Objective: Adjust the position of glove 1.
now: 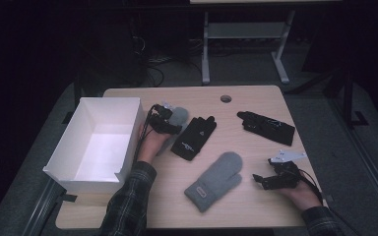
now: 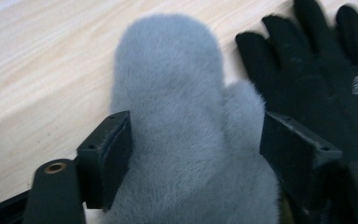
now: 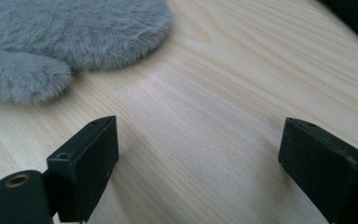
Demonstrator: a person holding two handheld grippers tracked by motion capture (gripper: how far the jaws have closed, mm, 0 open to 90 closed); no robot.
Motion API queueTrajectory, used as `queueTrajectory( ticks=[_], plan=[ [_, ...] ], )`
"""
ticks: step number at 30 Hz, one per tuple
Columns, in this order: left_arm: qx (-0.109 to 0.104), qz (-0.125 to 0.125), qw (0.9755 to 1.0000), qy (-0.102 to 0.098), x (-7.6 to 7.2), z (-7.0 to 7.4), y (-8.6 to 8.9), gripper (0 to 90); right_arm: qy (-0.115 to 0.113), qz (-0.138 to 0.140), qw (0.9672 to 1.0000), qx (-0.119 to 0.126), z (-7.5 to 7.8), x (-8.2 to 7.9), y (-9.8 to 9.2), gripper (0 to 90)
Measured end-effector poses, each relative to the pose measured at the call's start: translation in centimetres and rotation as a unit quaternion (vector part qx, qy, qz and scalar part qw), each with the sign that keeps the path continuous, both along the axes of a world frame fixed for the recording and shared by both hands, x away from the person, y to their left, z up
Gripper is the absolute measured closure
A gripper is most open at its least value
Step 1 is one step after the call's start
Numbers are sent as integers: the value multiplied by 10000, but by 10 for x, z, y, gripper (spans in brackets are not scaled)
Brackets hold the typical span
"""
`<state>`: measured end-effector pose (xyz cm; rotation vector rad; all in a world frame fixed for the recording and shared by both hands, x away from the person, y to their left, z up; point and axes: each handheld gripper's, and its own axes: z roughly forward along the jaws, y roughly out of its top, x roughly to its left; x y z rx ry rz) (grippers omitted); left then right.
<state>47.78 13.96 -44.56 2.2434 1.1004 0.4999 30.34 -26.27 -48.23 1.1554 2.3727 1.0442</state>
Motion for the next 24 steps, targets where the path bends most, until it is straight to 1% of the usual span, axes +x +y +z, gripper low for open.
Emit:
queueTrajectory(
  ticks=[1, 3, 4, 5, 8, 9, 10, 11, 12, 14, 17, 19, 22, 24],
  plan=[
    [0, 0, 10000, 0, 0, 0, 0, 268, 0, 0, 10000, 0, 0, 0, 0, 117],
    [69, 16, 10000, 33, 1, -3, 0, 283, 1, 0, 10000, 1, 0, 0, 0, 117],
    [2, 26, 9999, 100, 2, -5, 1, 325, 2, -1, 10000, 0, 0, 0, 0, 117],
    [2, 26, 9999, 100, 2, -5, 1, 348, 1, 1, 10000, -1, 0, 0, 0, 117],
    [-34, 18, 9999, 141, 2, -5, 2, 476, 3, 1, 10000, 0, 0, 0, 0, 117],
    [-55, 31, 9999, 150, 2, -5, 2, 476, 1, 2, 10000, 0, 0, 0, 0, 118],
    [-16, 34, 9999, 128, 1, -4, 3, 615, 5, 2, 10000, -3, 0, 0, 0, 118],
    [-16, 34, 9999, 128, 1, -4, 3, 677, 5, 2, 10000, -3, 0, 0, 0, 118],
    [-34, 31, 9999, 145, 1, -5, 3, 677, 5, 3, 10000, -4, 0, 0, 0, 118],
    [-11, 70, 9999, 143, 1, -4, 2, 793, 7, 6, 10000, -3, 0, 0, 0, 118],
    [13, 98, 9998, 142, 0, -2, 2, 819, 5, 4, 10000, -1, 0, 0, 0, 118],
    [-35, 151, 9997, 169, -1, 2, 2, 833, 6, 4, 10000, -1, 0, 0, 0, 118],
    [-84, 164, 9997, 144, -3, 8, 3, 846, 4, 6, 10000, 1, 0, 0, 0, 119],
    [-125, 158, 9997, 111, -5, 16, 3, 851, 5, 5, 10000, -1, 0, 0, 0, 119]
  ],
)
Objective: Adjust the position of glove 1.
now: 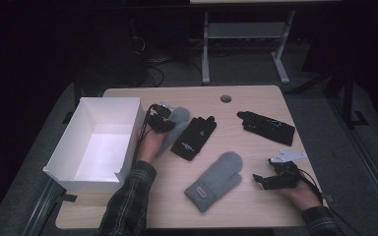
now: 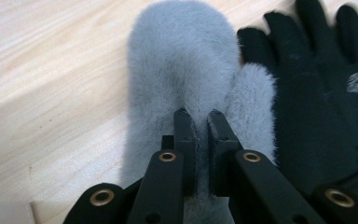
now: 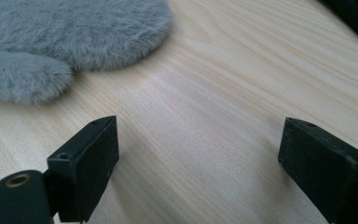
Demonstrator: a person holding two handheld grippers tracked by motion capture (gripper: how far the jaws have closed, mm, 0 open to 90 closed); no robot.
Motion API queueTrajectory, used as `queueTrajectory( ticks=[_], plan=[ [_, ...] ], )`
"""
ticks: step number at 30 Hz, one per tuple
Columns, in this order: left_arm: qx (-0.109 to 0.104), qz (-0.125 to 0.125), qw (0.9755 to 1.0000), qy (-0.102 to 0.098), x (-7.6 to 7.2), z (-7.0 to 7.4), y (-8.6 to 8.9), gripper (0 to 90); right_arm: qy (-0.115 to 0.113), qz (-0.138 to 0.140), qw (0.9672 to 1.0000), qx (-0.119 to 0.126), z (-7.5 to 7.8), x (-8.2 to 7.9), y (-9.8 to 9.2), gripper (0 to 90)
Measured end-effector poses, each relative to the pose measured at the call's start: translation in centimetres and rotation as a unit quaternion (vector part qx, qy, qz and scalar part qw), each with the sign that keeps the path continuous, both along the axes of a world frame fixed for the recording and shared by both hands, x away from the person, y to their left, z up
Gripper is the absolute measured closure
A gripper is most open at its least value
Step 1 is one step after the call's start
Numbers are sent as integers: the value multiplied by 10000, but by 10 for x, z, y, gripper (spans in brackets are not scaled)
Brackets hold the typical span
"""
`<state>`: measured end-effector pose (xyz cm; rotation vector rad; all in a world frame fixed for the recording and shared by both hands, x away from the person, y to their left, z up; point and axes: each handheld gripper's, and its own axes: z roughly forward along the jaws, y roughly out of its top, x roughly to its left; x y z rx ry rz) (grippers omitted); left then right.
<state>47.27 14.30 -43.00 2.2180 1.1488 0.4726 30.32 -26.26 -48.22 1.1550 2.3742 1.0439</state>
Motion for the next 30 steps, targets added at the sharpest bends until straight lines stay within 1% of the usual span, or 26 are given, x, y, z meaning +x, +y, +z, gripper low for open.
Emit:
queueTrajectory(
  ticks=[3, 7, 8, 12, 13, 14, 15, 16, 17, 18, 19, 20, 21, 24, 27, 28, 30],
  plan=[
    [-43, 7, 10000, -78, -3, 13, 0, 858, 1, 0, 10000, -1, 0, 0, 0, 119],
    [-57, -118, 9998, -151, -9, 31, -3, 865, 2, 0, 10000, -2, 0, 0, 0, 119],
    [-88, -163, 9997, -181, -12, 35, -4, 866, 0, 0, 10000, -1, 0, 0, 0, 119],
    [-337, -318, 9989, -82, -20, 46, -6, 869, 0, 0, 10000, 0, 0, 0, 0, 119],
    [-478, -347, 9983, -19, -24, 49, -8, 870, 1, -1, 10000, -3, 0, 0, 0, 119],
    [-544, -404, 9977, 27, -26, 52, -8, 871, 2, 0, 10000, -3, 0, 0, 0, 119],
    [-585, -455, 9972, 32, -28, 54, -9, 871, 0, -1, 10000, -2, 0, 0, 0, 119],
    [-691, -573, 9959, 71, -34, 59, -13, 871, 0, 0, 10000, -3, 0, 0, 0, 119],
    [-691, -573, 9959, 71, -34, 59, -13, 871, 0, 0, 10000, -3, 0, 0, 0, 119],
    [-687, -670, 9953, 100, -38, 63, -14, 871, 1, -1, 10000, -2, 0, 0, 0, 119],
    [-718, -723, 9947, 118, -42, 65, -16, 871, -1, 0, 10000, -3, 0, 0, 0, 119],
    [-771, -792, 9937, 168, -48, 69, -19, 872, 0, -1, 10000, -2, 0, 0, 0, 119],
    [-771, -792, 9937, 168, -48, 69, -19, 872, 0, -1, 10000, -2, 0, 0, 0, 119],
    [-808, -951, 9920, 169, -59, 74, -25, 872, 1, 0, 10000, -4, 0, 0, 0, 119],
    [-863, -1096, 9900, 229, -69, 79, -30, 872, -1, 2, 10000, -5, 0, 0, 0, 119],
    [-872, -1160, 9891, 259, -72, 81, -32, 872, 2, 2, 10000, -4, 0, 0, 0, 119],
    [-848, -1215, 9885, 287, -79, 82, -37, 872, -2, 2, 10000, -5, 0, 0, 0, 119]
  ],
)
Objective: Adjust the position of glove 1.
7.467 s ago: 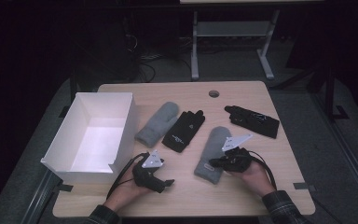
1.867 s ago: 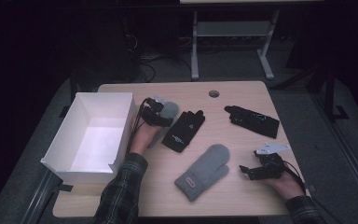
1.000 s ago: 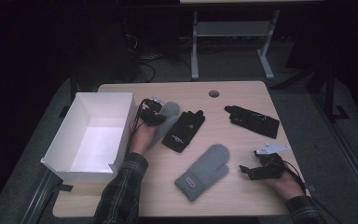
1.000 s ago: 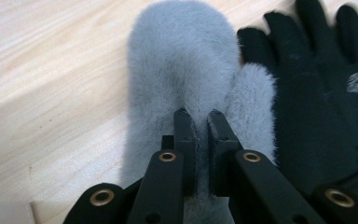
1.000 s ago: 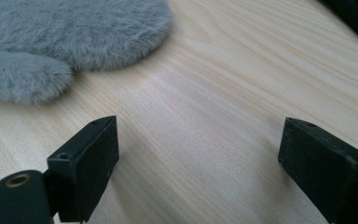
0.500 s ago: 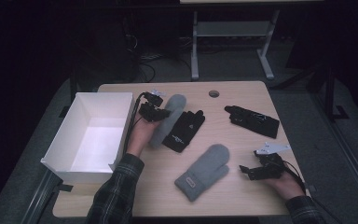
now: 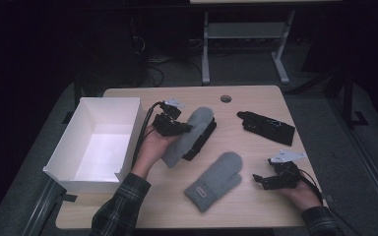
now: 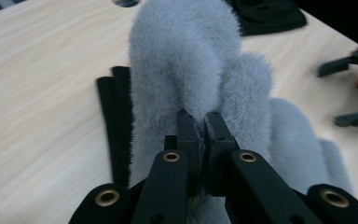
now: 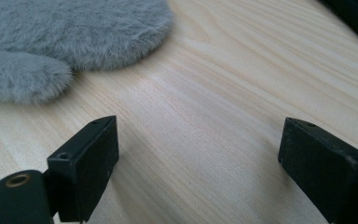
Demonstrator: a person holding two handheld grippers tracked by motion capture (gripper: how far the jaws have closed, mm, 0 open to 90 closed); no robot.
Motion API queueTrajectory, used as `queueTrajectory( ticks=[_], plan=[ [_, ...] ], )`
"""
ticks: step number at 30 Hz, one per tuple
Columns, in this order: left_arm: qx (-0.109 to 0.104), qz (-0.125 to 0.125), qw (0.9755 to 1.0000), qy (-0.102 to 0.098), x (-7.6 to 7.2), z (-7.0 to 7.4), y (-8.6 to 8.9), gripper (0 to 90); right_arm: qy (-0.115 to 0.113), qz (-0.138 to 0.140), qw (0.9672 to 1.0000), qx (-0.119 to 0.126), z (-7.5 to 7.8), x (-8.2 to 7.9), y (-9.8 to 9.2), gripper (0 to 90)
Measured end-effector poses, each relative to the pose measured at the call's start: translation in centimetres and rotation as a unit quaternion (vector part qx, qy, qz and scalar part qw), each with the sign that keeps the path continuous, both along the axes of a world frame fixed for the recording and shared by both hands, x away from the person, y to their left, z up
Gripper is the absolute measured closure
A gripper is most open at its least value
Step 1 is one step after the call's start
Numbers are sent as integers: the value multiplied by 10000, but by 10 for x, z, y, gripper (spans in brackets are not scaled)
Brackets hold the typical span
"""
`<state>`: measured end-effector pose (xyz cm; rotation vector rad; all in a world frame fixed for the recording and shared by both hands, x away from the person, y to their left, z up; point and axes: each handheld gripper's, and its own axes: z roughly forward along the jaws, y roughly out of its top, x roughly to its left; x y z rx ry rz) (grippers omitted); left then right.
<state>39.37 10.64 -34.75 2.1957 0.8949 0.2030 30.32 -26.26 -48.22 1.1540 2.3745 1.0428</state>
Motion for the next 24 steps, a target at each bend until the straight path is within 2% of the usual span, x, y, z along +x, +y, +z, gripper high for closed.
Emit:
queueTrajectory(
  ticks=[5, 7, 14, 16, 20, 24],
  plan=[
    [44, -197, 9998, 84, -19, -1, -14, 872, 0, -2, 10000, 2, 0, 0, 0, 119],
    [-8, -186, 9998, 105, -23, -2, -18, 872, -3, 0, 10000, 1, 0, 0, 0, 119],
    [90, -290, 9994, 174, -43, -5, -37, 872, 0, -3, 10000, 2, 0, 0, 0, 119],
    [187, -405, 9988, 214, -48, -7, -44, 872, 0, -5, 10000, 4, 0, 0, 0, 119],
    [213, -464, 9983, 280, -57, -12, -55, 873, 3, -3, 10000, 2, 0, 0, 0, 119],
    [285, -571, 9973, 371, -62, -25, -72, 872, 4, -3, 10000, 3, 0, 0, 0, 119]
  ],
)
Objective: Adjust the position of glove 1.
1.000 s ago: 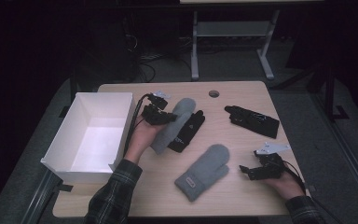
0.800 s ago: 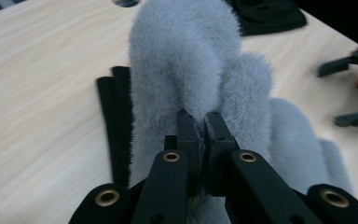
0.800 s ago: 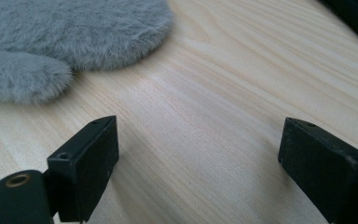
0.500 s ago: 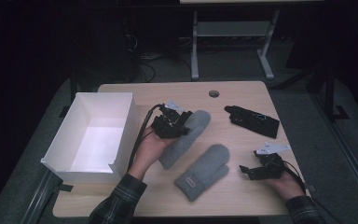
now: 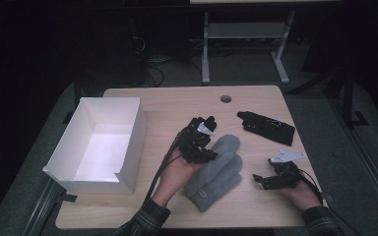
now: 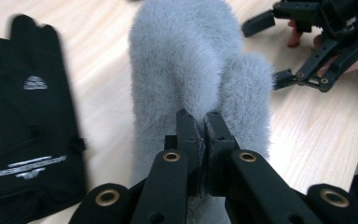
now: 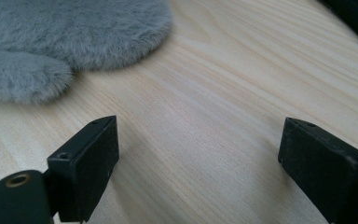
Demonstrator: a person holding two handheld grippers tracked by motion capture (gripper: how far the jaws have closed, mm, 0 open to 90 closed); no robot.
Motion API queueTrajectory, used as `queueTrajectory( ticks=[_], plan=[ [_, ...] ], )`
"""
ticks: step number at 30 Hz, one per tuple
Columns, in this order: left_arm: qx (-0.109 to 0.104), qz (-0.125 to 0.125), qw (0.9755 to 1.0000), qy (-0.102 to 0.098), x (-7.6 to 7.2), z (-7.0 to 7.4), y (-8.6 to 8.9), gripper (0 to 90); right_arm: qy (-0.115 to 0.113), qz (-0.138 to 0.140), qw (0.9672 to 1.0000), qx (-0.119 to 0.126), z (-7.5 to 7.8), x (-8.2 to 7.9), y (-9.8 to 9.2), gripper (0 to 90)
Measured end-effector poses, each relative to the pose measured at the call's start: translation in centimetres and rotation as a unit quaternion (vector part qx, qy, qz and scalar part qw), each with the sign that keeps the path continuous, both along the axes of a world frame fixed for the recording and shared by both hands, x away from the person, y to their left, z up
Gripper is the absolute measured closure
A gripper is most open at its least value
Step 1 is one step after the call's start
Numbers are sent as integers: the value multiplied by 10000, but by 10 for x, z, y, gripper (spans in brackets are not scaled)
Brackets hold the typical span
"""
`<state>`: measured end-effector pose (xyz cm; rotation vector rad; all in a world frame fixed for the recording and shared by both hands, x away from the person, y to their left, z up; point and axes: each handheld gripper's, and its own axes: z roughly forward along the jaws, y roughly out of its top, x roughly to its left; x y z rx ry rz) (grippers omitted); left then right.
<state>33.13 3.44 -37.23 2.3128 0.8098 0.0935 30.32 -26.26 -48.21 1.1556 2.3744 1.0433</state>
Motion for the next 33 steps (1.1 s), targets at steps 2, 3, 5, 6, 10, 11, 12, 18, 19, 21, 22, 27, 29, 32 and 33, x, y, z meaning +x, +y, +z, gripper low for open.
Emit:
queueTrajectory(
  ticks=[2, 3, 5, 6, 10, 11, 12, 18, 19, 21, 22, 27, 29, 32, 33],
  plan=[
    [48, -27, 10000, 28, 0, -4, -4, 873, -5, 1, 10000, -2, 0, 0, 0, 119],
    [56, -33, 10000, 66, 0, -7, -7, 872, -3, 0, 10000, -2, 0, 0, 0, 119],
    [154, -88, 9998, 107, 0, -12, -11, 873, -2, 1, 10000, 0, 0, 0, 0, 119],
    [175, -90, 9997, 129, -1, -15, -14, 872, -4, 3, 10000, -2, 0, 0, 0, 119],
    [263, -117, 9994, 191, 0, -27, -22, 868, -5, 2, 10000, -2, 0, 0, 0, 119],
    [265, -162, 9994, 183, 0, -30, -24, 865, -3, 1, 10000, -1, 0, 0, 0, 119],
    [265, -162, 9994, 183, 0, -30, -24, 857, -3, 1, 10000, -1, 0, 0, 0, 119],
    [76, -337, 9994, -3, 0, -26, -21, 614, -1, 2, 10000, -2, 0, 0, 0, 119],
    [41, -381, 9993, -31, 1, -24, -19, 597, -5, 2, 10000, -1, 0, 0, 0, 119],
    [-25, -411, 9991, -102, 1, -19, -14, 557, -4, 1, 10000, 0, 0, 0, 0, 119],
    [-56, -422, 9990, -114, 2, -16, -11, 545, -1, 1, 10000, 1, 0, 0, 0, 119],
    [-247, -479, 9984, -141, 4, -10, 10, 479, -5, 1, 10000, 0, 0, 0, 0, 119],
    [-283, -473, 9984, -111, 5, -10, 21, 479, -4, 0, 10000, 3, 0, 0, 0, 119],
    [-323, -483, 9983, -54, 2, -10, 37, 472, 1, -2, 10000, 1, 0, 0, 0, 119],
    [-351, -456, 9983, -45, 0, -11, 43, 470, 1, -1, 10000, -1, 0, 0, 0, 119]
  ],
)
